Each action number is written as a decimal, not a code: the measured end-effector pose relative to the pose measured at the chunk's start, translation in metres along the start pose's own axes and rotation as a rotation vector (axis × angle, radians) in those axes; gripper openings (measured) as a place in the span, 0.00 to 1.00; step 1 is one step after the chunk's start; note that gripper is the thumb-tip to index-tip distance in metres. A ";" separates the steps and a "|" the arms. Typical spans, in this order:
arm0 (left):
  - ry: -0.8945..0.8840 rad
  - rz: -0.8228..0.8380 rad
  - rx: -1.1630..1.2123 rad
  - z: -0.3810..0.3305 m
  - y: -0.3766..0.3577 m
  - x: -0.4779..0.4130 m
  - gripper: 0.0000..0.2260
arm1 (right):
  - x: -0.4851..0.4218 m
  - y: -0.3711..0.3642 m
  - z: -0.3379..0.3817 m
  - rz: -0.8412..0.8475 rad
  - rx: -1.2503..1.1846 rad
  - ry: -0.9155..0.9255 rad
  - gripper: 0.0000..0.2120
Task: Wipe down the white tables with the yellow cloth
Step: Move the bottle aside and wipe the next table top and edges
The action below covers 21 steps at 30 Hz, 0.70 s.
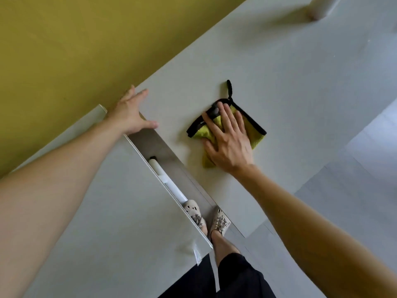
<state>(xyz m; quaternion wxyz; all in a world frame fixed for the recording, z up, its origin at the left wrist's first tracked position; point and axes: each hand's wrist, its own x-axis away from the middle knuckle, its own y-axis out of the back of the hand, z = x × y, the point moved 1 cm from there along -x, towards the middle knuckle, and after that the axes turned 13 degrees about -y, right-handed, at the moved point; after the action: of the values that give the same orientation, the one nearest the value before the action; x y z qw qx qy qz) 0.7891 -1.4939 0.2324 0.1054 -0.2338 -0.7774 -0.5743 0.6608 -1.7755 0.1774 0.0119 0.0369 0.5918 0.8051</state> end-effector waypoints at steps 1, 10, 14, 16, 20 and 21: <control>-0.001 0.000 0.015 0.001 0.002 0.000 0.54 | 0.028 0.003 -0.004 0.026 0.000 0.050 0.32; -0.035 -0.057 -0.040 0.003 0.000 -0.005 0.52 | -0.009 -0.024 0.073 0.015 0.035 0.022 0.34; -0.068 -0.034 -0.086 0.003 -0.001 -0.007 0.49 | -0.059 -0.035 0.101 0.001 0.038 0.018 0.33; -0.074 -0.027 -0.071 0.002 -0.001 -0.006 0.51 | -0.023 -0.024 0.077 0.022 0.020 0.077 0.32; -0.076 -0.019 -0.048 0.003 -0.001 -0.004 0.55 | 0.094 0.003 0.016 0.135 0.050 0.119 0.33; -0.079 -0.031 -0.045 0.003 -0.001 -0.003 0.55 | 0.113 0.007 0.007 0.150 0.074 0.103 0.33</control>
<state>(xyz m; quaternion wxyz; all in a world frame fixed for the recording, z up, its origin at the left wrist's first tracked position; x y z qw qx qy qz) 0.7915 -1.4923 0.2289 0.0604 -0.2466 -0.7713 -0.5837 0.5491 -1.7638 0.1918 -0.0804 0.0403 0.6165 0.7822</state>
